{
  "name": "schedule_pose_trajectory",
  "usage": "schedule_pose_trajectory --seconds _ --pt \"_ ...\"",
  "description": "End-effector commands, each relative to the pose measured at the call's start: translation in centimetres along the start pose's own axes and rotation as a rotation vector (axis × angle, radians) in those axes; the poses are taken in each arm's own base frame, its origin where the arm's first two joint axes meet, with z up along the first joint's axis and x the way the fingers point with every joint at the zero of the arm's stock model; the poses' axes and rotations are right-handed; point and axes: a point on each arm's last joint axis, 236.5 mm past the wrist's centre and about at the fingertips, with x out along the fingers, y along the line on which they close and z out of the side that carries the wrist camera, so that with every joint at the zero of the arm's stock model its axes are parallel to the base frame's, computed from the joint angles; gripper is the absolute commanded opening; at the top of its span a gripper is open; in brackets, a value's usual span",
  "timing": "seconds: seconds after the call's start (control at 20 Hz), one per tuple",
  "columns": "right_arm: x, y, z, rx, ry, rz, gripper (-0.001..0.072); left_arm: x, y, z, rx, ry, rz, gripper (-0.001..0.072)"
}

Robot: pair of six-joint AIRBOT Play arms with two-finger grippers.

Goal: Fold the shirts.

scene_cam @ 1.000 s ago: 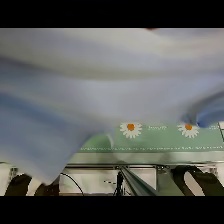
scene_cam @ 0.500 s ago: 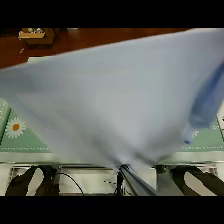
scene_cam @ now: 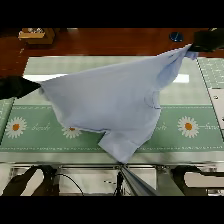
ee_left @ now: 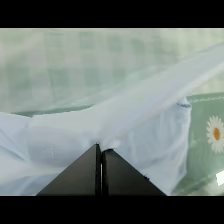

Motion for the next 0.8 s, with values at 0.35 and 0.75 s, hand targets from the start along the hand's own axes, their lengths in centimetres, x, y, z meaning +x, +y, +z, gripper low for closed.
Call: schedule_pose_trajectory --seconds 0.35,0.75 --pt "12.6 -2.3 -0.3 -0.012 0.077 -0.094 0.0027 13.2 11.1 1.6 -0.039 0.011 0.129 0.0021" --pt "13.3 -5.4 -2.0 -0.027 0.163 -0.196 0.0331 13.2 14.9 2.8 -0.026 0.023 0.153 0.0321"
